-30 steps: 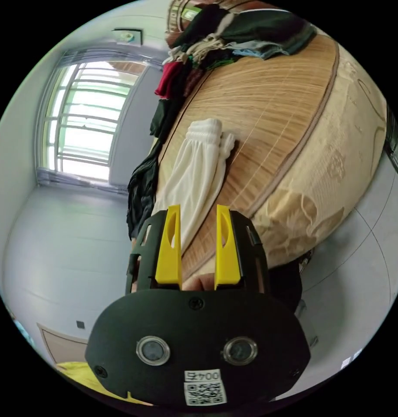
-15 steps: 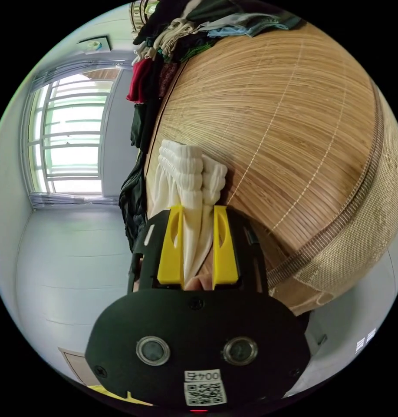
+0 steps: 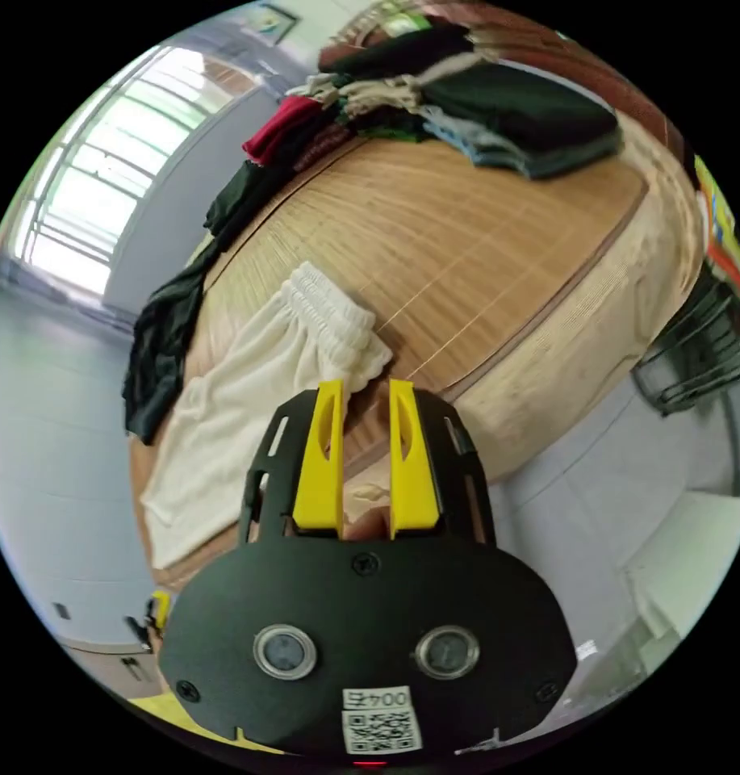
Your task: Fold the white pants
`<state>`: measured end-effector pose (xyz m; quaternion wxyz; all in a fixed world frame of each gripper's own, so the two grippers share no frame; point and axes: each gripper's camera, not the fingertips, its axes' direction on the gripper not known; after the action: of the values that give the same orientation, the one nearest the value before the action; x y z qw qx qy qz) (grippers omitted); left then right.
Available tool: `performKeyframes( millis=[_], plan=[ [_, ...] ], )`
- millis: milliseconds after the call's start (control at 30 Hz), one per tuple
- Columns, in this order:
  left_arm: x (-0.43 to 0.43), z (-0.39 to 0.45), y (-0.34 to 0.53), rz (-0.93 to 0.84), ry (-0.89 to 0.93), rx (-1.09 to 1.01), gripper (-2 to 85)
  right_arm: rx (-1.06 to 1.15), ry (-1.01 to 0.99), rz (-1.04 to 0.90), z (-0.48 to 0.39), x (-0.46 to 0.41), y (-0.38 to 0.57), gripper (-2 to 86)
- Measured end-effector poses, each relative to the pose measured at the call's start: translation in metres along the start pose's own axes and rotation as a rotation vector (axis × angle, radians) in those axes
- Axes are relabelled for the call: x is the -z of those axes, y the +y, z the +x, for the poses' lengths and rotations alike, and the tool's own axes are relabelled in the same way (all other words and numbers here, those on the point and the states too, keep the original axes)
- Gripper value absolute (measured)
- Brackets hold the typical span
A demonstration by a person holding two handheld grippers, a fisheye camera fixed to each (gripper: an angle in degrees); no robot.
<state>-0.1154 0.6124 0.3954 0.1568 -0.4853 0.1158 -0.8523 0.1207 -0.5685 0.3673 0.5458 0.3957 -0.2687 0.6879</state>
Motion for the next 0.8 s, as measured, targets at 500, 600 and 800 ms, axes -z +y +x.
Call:
performKeyframes(
  millis=[500, 600, 800],
  plan=[
    [0.015, 0.129, 0.043, -0.089, -0.269, -0.338, 7.5, 0.987, 0.555, -0.588, -0.271, -0.176, 0.069, -0.7],
    [0.022, 0.15, 0.053, -0.099, -0.311, -0.372, 7.5, 1.057, 0.603, -0.643, -0.292, -0.195, 0.071, -0.7],
    [0.025, 0.181, 0.055, -0.124, -0.295, -0.38, 7.5, 1.231, 0.648, -0.711, -0.318, -0.221, 0.081, -0.6]
  ],
)
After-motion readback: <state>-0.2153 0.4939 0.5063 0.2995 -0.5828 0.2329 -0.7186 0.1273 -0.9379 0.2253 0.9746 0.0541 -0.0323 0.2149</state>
